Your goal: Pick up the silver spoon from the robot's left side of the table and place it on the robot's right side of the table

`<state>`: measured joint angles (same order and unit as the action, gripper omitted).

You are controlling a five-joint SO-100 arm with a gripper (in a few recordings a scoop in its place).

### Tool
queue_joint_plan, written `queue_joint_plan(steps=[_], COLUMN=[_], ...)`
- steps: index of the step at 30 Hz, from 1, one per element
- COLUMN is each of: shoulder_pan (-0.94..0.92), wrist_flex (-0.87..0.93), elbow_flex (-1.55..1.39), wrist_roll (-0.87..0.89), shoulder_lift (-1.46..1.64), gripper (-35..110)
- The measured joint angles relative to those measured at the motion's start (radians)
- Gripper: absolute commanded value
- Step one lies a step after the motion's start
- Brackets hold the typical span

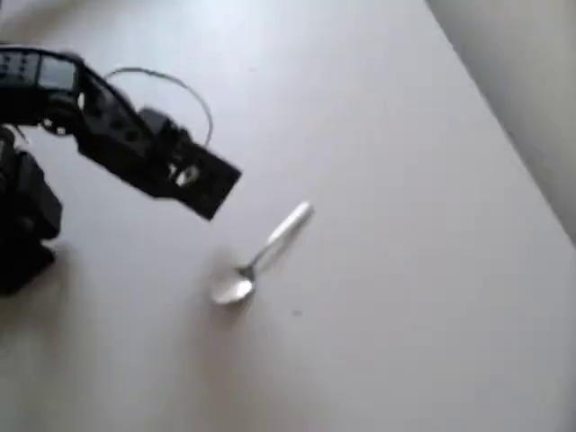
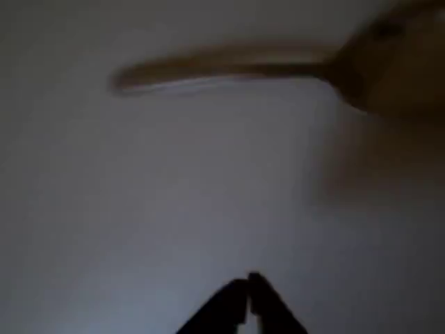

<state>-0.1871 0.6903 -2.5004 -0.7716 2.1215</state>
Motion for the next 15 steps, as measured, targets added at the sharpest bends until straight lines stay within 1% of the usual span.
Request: queue_joint_plan(steps=[8,12,15], shoulder_pan=[-0.114,-0.146,-0.218], wrist_flex=[-0.276,-0.341,-0.362], elbow_flex=[0.0,0.008,0.12], wrist_roll=[-0.089,-0.112,-0.127], shoulder_lift=[-0.218,-0.265,-0.399], gripper=[-1,-1,-1])
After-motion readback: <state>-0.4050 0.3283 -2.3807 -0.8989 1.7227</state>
